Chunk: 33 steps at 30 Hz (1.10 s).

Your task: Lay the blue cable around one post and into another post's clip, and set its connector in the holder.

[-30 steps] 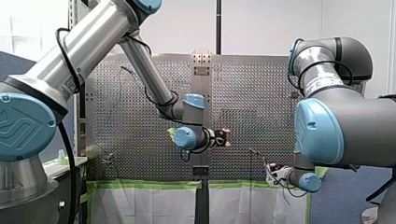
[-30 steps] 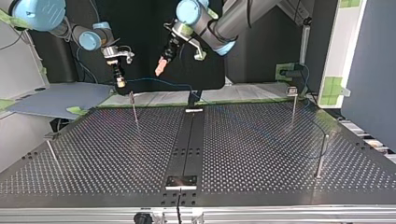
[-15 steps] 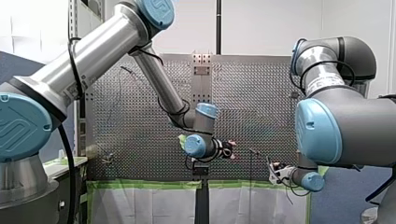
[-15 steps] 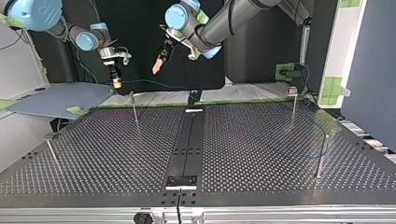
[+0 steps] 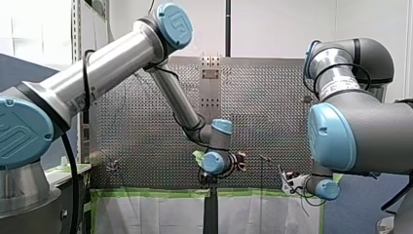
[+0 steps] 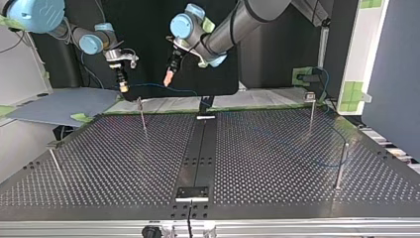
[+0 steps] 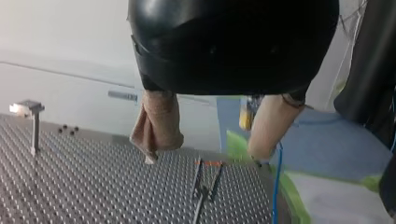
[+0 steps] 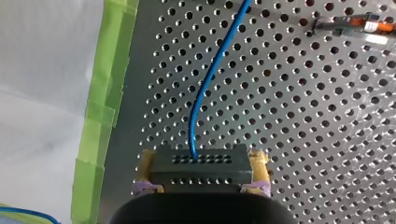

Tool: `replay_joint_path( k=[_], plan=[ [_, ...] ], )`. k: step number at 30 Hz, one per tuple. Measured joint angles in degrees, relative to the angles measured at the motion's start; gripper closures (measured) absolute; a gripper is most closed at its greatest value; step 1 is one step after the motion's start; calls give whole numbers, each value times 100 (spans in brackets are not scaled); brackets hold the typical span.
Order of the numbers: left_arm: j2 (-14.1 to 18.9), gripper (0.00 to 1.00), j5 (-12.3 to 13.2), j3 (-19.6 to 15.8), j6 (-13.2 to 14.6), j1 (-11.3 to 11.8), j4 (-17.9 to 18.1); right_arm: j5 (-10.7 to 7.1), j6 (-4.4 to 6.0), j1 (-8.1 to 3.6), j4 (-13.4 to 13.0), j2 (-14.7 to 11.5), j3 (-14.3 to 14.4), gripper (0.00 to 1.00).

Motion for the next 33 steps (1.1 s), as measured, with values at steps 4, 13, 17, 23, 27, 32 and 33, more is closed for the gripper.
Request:
replay_joint_path(
  k=[4,13,17,23,27,32,33],
  plan=[
    [-225,0,-86,224,10,35,-149,-23,51,-34,-18,0,0,100],
    [-769,0,-228,768,-9,16,-261,-99,132,-102,-110,0,0,100],
    [-984,0,-273,944,-12,31,-225,-116,124,-80,-106,-2,0,100],
    [-1182,0,-419,1013,-1,-11,-121,-109,120,-65,-81,-1,0,100],
    [-1199,0,-553,1057,8,-24,-56,-92,126,-60,-83,0,0,100],
    [-1199,0,-604,1102,59,-54,19,-76,139,-60,-108,0,0,100],
    [-1199,0,-592,1109,89,-67,51,-72,142,-61,-113,0,0,100]
  ],
)
